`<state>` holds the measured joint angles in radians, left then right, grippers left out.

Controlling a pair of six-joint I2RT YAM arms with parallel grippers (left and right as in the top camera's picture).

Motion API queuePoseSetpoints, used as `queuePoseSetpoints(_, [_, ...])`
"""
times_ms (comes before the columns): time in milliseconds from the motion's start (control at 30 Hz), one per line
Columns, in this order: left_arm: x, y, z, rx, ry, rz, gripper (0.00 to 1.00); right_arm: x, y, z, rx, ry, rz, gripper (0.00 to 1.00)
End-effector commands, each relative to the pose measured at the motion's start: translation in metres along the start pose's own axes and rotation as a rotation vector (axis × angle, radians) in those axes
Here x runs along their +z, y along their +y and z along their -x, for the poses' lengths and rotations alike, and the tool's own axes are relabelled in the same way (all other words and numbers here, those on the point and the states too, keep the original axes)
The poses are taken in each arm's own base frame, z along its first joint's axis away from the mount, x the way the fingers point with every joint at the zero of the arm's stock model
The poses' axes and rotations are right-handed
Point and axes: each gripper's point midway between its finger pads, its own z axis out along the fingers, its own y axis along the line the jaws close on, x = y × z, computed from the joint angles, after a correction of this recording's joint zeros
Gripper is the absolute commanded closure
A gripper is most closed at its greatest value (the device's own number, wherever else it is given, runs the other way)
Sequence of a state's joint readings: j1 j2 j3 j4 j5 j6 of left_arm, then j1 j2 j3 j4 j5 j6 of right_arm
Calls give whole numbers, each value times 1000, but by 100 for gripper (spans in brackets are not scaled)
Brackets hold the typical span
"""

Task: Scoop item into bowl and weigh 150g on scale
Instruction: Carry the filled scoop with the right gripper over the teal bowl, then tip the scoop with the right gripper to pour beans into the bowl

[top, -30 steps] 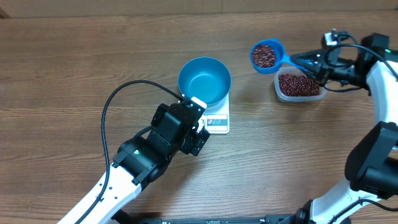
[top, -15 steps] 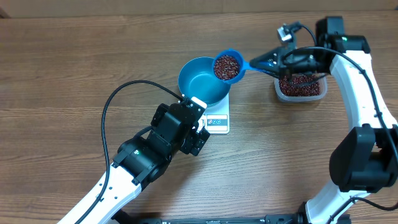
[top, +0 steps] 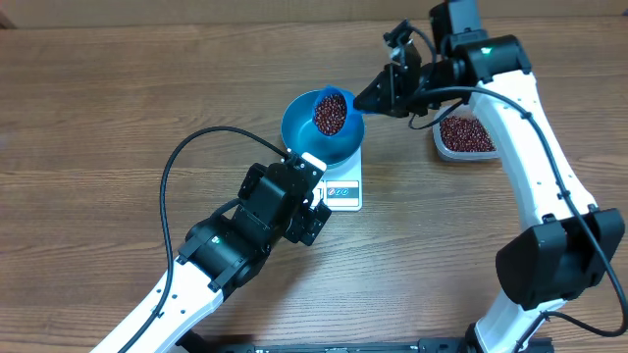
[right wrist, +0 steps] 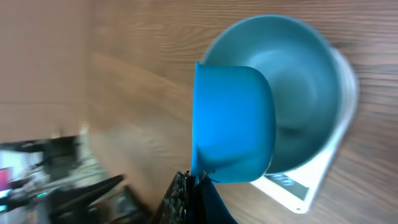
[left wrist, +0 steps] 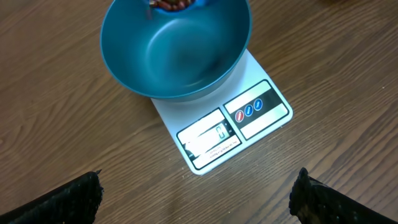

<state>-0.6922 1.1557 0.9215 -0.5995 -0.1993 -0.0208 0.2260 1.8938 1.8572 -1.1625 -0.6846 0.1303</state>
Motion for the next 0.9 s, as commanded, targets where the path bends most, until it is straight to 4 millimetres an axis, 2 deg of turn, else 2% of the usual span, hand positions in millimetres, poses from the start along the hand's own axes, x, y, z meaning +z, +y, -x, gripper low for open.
queuePoseSetpoints(0, [-1, 2, -2, -9, -3, 10, 1, -5, -3, 15, -74, -77, -150, 96])
queuePoseSetpoints(267, [-1, 2, -2, -9, -3, 10, 1, 13, 1, 19, -182, -117, -334, 96])
queuePoseSetpoints(500, [-1, 2, -2, -8, -3, 10, 0, 17, -2, 19, -233, -142, -475, 96])
queuePoseSetpoints(867, [-1, 2, -2, -8, -3, 10, 1, 22, 3, 17, -284, -141, -513, 96])
